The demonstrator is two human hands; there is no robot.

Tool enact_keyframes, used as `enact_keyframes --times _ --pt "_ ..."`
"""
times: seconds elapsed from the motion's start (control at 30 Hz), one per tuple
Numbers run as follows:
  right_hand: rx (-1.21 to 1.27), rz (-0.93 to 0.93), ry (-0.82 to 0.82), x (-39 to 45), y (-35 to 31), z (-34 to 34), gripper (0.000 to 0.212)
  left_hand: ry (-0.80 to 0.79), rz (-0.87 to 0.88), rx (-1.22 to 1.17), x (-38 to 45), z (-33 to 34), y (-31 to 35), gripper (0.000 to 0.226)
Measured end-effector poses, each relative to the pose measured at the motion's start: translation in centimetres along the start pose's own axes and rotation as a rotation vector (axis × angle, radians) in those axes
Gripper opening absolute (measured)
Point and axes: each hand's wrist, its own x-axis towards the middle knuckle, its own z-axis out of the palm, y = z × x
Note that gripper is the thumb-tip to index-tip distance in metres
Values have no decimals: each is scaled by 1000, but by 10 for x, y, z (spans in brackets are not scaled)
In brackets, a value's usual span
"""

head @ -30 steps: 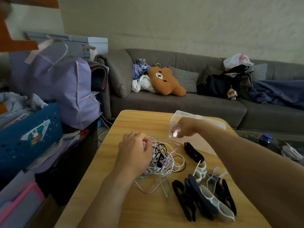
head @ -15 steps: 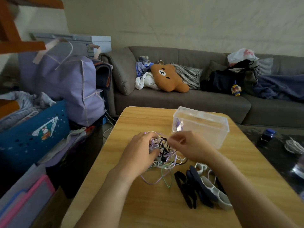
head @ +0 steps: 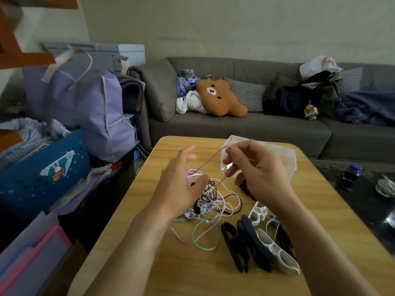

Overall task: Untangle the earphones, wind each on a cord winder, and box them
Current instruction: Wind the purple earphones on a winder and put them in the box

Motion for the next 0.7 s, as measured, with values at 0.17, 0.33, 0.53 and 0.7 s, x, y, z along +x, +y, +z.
enact_keyframes --times 0.17,0.33,0.53,0.7 --pt "184 62 -15 -5 -10 -11 22 61 -10 143 3 13 -6 27" --pt "-144 96 13 -1 -4 -43 21 256 -78 256 15 -14 -30 4" --pt "-713 220 -154 1 12 -54 17 307 -33 44 18 -39 -30 14" --pt "-957 171 -387 -8 5 -36 86 215 117 -72 6 -41 16 26"
